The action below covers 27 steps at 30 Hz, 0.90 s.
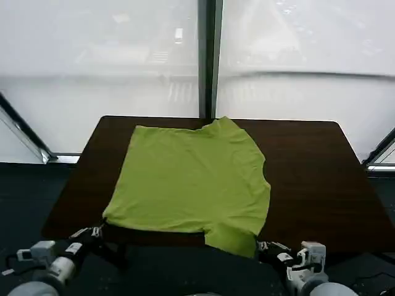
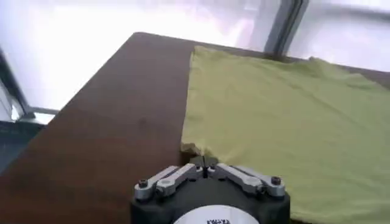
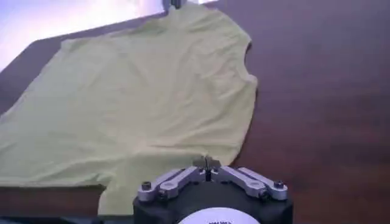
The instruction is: Fold and organize the clothes.
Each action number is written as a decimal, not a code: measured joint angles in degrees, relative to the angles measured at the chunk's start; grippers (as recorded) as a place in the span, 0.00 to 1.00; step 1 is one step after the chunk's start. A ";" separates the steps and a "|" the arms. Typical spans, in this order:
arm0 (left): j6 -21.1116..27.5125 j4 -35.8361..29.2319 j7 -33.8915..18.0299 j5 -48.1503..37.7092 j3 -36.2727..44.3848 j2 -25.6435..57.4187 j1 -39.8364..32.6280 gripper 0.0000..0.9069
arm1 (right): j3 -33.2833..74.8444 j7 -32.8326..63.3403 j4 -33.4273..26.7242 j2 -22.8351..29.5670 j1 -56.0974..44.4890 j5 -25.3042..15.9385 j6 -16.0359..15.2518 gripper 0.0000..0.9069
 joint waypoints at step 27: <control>-1.69 12.42 0.33 1.43 9.55 1.98 -21.37 0.00 | -7.74 -0.61 -17.31 7.41 16.79 -7.39 4.07 0.00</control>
